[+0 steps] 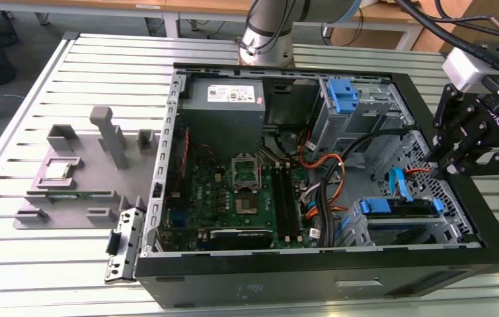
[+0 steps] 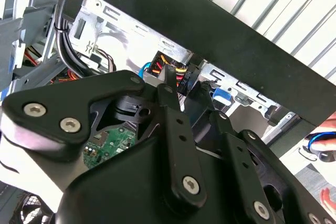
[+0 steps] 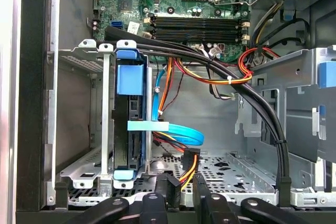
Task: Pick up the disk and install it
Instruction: 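Insert the second disk wire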
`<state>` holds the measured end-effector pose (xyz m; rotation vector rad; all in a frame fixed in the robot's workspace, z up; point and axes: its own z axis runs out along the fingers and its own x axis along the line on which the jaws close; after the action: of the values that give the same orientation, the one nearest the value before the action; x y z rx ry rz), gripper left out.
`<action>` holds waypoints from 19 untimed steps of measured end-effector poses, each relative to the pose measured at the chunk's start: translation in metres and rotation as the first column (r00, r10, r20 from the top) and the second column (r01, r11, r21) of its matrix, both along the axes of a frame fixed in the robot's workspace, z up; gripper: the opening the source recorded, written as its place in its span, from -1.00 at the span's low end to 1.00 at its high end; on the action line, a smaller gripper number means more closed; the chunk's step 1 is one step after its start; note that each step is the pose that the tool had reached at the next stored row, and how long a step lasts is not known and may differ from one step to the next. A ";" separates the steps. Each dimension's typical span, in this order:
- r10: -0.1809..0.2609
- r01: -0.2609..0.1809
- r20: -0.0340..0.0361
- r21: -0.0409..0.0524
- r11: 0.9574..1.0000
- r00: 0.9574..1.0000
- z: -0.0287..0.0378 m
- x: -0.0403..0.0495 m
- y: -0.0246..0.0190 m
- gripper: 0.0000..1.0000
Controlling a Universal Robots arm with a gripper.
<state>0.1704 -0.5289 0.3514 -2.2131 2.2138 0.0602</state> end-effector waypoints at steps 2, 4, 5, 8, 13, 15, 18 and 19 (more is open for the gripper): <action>0.000 0.000 0.000 0.000 1.000 1.000 -0.0019 0.0000 0.0000 -0.33; 0.000 0.000 0.000 0.000 1.000 1.000 -0.0022 0.0000 0.0000 -0.33; 0.000 0.000 0.000 0.000 1.000 1.000 -0.0021 0.0000 0.0000 -0.33; 0.000 0.000 0.000 0.000 1.000 1.000 -0.0024 0.0000 -0.0013 -0.33; 0.000 0.000 0.000 0.000 1.000 1.000 -0.0023 0.0001 -0.0024 -0.33; 0.000 0.000 0.000 0.000 1.000 1.000 -0.0024 0.0001 -0.0032 -0.33; 0.000 0.000 0.000 0.000 1.000 1.000 -0.0023 0.0002 -0.0033 -0.33; 0.000 0.000 0.000 0.000 1.000 1.000 -0.0024 0.0002 -0.0034 -0.33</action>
<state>0.1706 -0.5323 0.3490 -2.2132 2.2139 0.0599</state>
